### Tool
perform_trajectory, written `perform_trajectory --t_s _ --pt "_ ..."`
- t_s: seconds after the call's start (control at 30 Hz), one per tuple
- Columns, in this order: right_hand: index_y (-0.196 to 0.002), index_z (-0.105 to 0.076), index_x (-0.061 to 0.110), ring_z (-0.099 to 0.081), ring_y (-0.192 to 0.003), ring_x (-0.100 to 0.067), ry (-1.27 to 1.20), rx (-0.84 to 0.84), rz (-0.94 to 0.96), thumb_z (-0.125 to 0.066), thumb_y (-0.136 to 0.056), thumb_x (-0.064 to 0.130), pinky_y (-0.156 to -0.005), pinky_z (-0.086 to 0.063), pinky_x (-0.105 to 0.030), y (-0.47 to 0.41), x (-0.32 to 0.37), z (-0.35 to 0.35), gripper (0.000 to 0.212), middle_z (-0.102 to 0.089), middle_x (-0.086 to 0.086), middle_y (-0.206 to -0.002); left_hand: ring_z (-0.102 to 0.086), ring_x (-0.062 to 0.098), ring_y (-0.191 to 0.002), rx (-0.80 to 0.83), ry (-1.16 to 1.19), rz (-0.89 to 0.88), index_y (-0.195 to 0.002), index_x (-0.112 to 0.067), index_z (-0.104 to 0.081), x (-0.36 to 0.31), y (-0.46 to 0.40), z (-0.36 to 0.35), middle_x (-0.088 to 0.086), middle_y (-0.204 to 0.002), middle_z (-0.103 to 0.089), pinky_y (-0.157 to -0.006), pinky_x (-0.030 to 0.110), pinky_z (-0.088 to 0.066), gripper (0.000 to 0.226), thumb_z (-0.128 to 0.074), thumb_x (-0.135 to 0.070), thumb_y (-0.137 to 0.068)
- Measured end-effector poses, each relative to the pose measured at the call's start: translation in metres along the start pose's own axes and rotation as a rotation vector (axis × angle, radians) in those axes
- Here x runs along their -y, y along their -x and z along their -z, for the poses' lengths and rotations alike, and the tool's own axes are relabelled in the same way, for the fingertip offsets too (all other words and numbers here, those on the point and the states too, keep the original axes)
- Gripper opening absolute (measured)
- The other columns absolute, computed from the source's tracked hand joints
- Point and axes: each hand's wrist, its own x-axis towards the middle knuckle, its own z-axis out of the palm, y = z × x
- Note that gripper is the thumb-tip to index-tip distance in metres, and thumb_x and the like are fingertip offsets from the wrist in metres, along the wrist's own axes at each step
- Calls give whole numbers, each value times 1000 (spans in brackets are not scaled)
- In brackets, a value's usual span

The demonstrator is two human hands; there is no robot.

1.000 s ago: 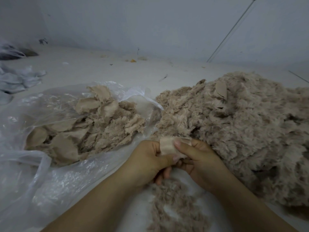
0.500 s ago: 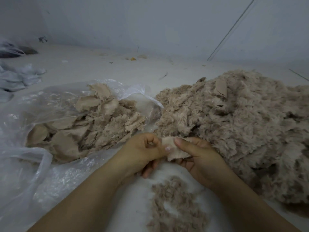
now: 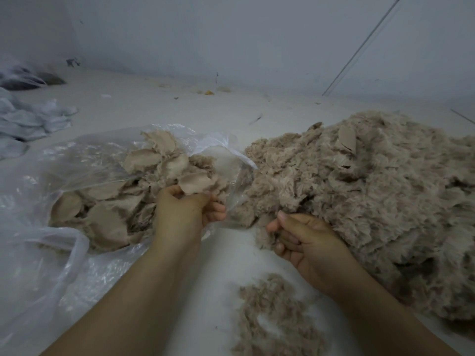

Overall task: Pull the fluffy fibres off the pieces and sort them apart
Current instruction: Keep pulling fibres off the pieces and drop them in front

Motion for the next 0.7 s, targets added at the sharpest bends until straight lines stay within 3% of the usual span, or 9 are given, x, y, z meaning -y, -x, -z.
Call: perform_trajectory --t_s 0.07,0.13,0.2,0.27,0.33,0.4,0.6,0.7 --pt "-66 -75 10 -37 -41 -4 -18 -18 -13 -64 -77 30 -49 -46 -19 -1 0 0 25 -31 4 -47 -57 26 -44 -29 16 -44 -115 -5 -41 2 3 0 15 -64 -63 -39 29 -45 32 -49 13 -90" --pt "-68 -75 9 -38 -40 -4 -29 -19 -23 -63 -78 28 -49 -46 -19 0 0 0 25 -32 4 -48 -54 25 -41 -19 -60 -124 -99 -19 -41 4 8 -2 9 -59 -61 -36 28 -40 33 -45 12 -89" --pt "-71 -76 8 -40 -41 -4 -23 -10 -20 -63 -77 27 -49 -46 -19 0 0 0 24 -34 3 -48 -52 23 -38 53 -333 -269 -83 -21 -51 11 10 -5 6 -58 -57 -36 27 -37 30 -51 8 -87" --pt "-72 -76 7 -41 -41 -3 -16 2 -15 -63 -76 26 -50 -46 -19 1 1 -1 23 -37 4 -48 -56 16 -49 201 -678 -383 -72 -24 -61 18 13 -12 -6 -62 -60 -47 29 -42 27 -64 1 -83" --pt "-73 -75 7 -40 -40 -2 -8 7 -18 -63 -76 25 -50 -46 -19 2 2 -1 22 -38 5 -47 -60 11 -74 314 -907 -449 -85 -24 -70 25 17 -18 -11 -82 -65 -67 27 -45 16 -71 -8 -81" --pt "-74 -74 6 -40 -39 -2 -11 6 -25 -63 -76 24 -50 -46 -18 2 2 -1 22 -39 5 -47 -56 14 -92 331 -1060 -502 -107 -18 -66 31 15 -22 -3 -98 -63 -75 26 -41 26 -69 -11 -81" --pt "-82 -76 6 -42 -38 -2 -2 28 -33 -64 -76 25 -51 -47 -19 3 3 0 24 -42 6 -47 -59 26 -76 386 -1215 -555 -83 -5 -66 31 15 -26 10 -80 -65 -69 41 -48 9 -57 -3 -82" --pt "-100 -71 5 -50 -41 -1 -32 67 -33 -62 -79 20 -49 -47 -18 3 2 0 28 -54 9 -49 -53 13 -61 380 -952 -510 -77 -6 -60 29 22 -22 6 -69 -59 -59 31 -44 11 -61 -4 -88"
